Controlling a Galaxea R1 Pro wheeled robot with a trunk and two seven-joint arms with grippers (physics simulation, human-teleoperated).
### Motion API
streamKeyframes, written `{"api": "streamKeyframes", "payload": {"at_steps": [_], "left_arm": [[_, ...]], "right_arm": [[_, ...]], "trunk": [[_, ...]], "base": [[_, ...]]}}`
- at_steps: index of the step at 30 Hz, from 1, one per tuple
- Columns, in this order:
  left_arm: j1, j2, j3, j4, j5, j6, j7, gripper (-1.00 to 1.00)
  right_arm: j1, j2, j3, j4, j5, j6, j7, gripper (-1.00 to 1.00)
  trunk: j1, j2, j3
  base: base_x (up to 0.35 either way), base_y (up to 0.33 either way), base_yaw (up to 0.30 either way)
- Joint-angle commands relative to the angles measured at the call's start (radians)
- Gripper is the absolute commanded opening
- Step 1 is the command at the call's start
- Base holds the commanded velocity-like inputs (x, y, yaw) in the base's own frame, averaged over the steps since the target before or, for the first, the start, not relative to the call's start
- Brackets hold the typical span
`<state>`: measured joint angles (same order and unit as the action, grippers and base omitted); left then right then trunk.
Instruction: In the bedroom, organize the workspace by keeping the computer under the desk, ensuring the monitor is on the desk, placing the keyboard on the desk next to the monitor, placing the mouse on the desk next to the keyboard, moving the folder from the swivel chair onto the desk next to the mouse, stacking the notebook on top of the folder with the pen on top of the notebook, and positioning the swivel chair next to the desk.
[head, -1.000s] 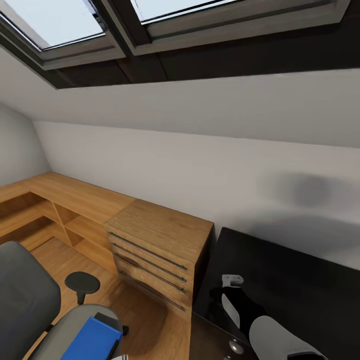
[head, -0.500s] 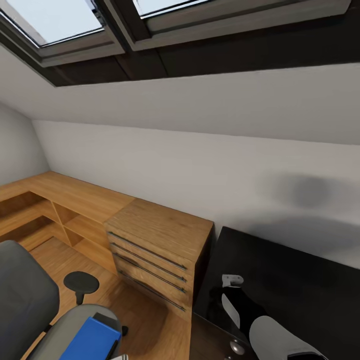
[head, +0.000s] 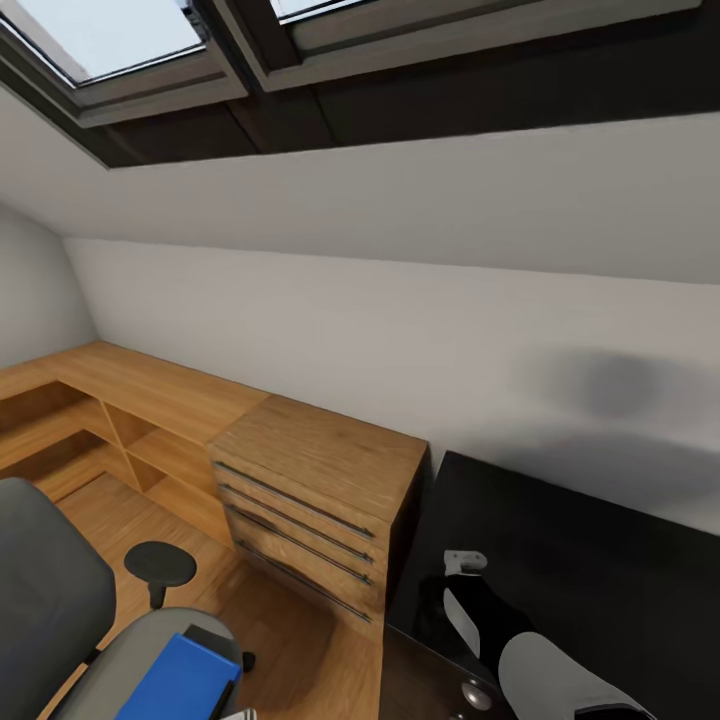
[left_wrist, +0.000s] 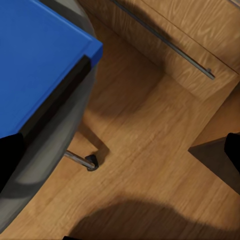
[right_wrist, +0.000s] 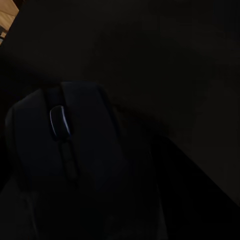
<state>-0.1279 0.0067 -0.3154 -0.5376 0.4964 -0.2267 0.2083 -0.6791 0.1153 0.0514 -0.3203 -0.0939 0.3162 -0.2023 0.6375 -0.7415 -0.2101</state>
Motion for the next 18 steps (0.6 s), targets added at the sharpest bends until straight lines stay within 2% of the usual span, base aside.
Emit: {"api": "streamKeyframes", "payload": {"at_steps": [1, 8, 18], "left_arm": [[-0.001, 0.001, -0.008, 0.000, 0.007, -0.005, 0.008, 1.00], [-0.001, 0.001, -0.009, 0.000, 0.007, -0.005, 0.008, 1.00], [-0.001, 0.002, -0.013, -0.001, 0.007, -0.005, 0.008, 1.00]], "right_arm": [[0.000, 0.000, 0.005, -0.002, -0.013, 0.004, -0.006, -1.00], [-0.001, 0.000, 0.007, -0.001, -0.013, 0.003, -0.005, -1.00], [-0.001, 0.004, 0.015, -0.007, -0.013, -0.002, -0.007, -1.00]], "trunk": [[0.004, -0.008, -0.005], [0.031, -0.057, -0.027], [0.031, -0.057, -0.027]], "base": [[0.000, 0.000, 0.000], [0.000, 0.000, 0.000], [0.000, 0.000, 0.000]]}}
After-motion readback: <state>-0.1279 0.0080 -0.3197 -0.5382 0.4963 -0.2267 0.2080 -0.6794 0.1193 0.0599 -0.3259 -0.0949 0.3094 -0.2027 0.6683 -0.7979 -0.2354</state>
